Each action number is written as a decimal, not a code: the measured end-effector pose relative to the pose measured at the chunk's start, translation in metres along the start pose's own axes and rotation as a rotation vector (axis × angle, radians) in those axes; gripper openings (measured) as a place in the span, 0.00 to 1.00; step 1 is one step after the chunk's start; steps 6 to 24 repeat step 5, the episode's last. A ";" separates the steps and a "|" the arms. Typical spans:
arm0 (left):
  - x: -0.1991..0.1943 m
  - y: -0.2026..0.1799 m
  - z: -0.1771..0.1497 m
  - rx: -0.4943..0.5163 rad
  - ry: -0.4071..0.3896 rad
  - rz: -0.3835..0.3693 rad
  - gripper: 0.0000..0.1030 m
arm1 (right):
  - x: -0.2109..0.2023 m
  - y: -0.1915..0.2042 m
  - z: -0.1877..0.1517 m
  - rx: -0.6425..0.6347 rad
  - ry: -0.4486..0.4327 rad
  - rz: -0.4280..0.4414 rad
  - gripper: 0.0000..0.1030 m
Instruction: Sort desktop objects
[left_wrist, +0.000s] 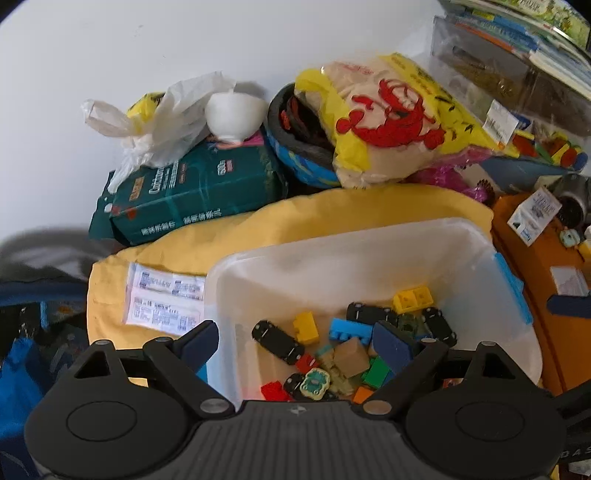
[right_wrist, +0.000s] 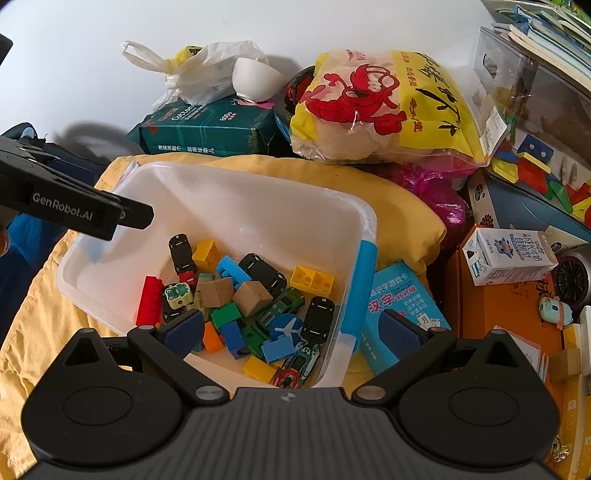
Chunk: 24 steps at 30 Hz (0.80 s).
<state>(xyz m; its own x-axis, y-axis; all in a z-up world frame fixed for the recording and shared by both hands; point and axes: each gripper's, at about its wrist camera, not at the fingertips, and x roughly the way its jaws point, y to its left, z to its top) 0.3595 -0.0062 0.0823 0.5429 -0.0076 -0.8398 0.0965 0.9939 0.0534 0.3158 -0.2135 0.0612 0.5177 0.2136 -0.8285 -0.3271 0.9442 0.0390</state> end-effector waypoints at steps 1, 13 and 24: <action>-0.001 -0.002 0.001 0.007 -0.006 0.001 0.90 | 0.001 0.000 0.000 0.000 0.002 0.000 1.00; -0.001 -0.006 0.003 0.020 -0.015 0.000 0.90 | 0.002 -0.001 -0.003 -0.001 0.005 0.000 1.00; -0.001 -0.006 0.003 0.020 -0.015 0.000 0.90 | 0.002 -0.001 -0.003 -0.001 0.005 0.000 1.00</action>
